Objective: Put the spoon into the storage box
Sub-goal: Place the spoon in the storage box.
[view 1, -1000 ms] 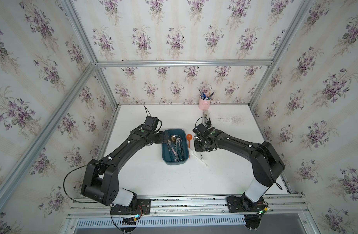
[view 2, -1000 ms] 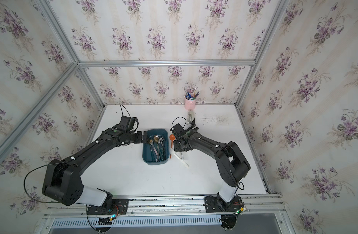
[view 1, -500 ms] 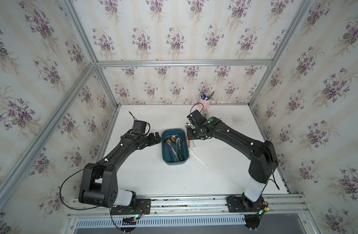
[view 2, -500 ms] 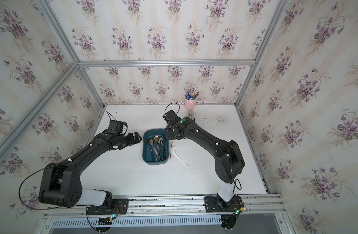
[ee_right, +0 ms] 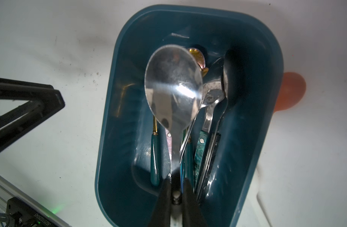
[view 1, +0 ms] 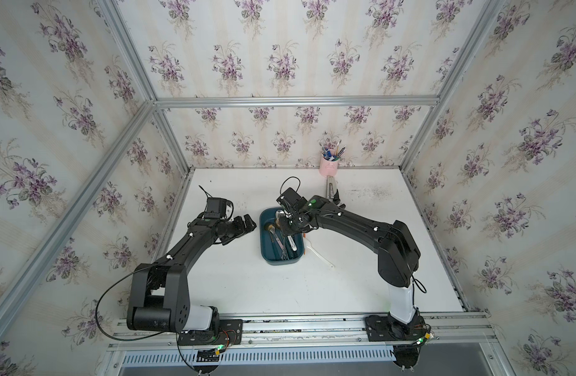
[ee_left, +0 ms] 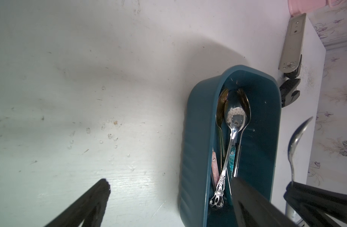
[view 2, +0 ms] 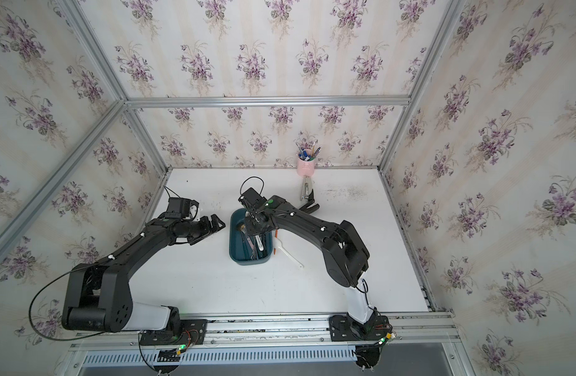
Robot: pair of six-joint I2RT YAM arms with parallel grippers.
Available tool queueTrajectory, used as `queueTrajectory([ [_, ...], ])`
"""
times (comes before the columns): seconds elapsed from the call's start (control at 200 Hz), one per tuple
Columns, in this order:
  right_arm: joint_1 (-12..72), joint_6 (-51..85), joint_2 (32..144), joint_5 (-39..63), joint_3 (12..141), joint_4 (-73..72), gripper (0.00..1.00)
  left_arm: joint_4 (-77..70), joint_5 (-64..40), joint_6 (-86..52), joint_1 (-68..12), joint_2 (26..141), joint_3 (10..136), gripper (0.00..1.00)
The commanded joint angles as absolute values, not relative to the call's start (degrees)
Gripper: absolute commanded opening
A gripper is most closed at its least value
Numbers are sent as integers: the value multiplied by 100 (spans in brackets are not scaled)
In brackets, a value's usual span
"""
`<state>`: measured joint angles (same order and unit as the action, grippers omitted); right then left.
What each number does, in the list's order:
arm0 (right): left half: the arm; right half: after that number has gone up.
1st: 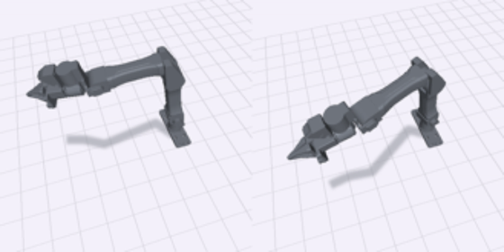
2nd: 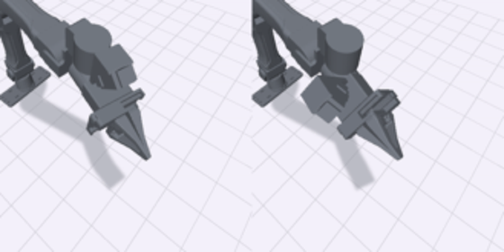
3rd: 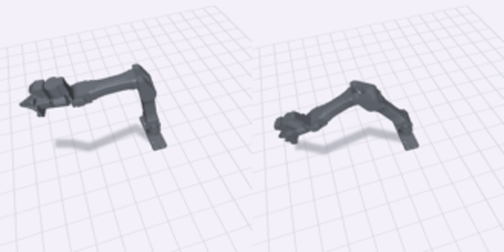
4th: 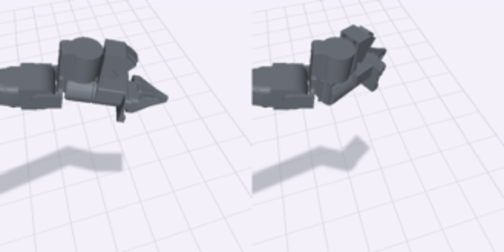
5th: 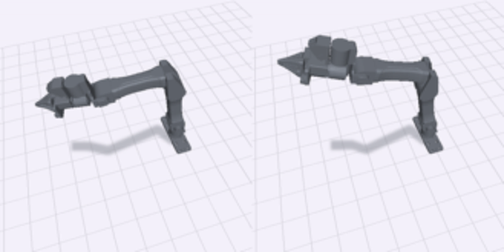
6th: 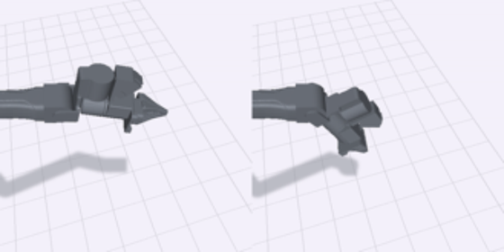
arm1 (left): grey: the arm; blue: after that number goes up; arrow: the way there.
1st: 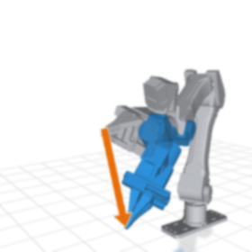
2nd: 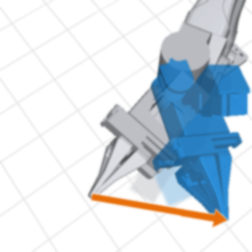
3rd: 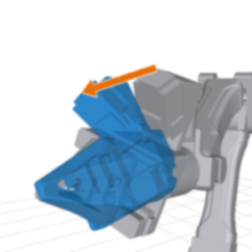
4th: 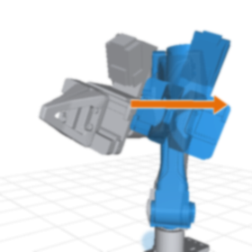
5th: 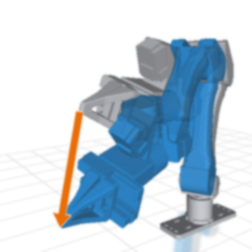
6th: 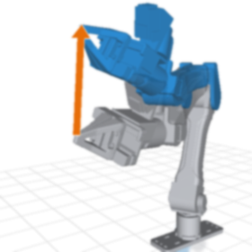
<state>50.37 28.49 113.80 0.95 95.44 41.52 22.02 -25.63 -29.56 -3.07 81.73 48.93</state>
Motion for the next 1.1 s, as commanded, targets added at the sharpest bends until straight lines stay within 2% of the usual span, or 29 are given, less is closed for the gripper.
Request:
queueTrajectory([
  [0.0, 5061, 2869, 11465, 186, 9371, 3836, 6, 2101, -2696, -2971, -290, 8146, 4844, 100],
  [0.475, 5061, 2949, 11990, -60, 9308, 3363, 8, 2109, -2749, -2862, -294, 8147, 4833, 100],
  [1.094, 5055, 2803, 12300, 0, 9430, 3389, 23, 2173, -2584, -2816, -327, 7796, 4965, 100],
])
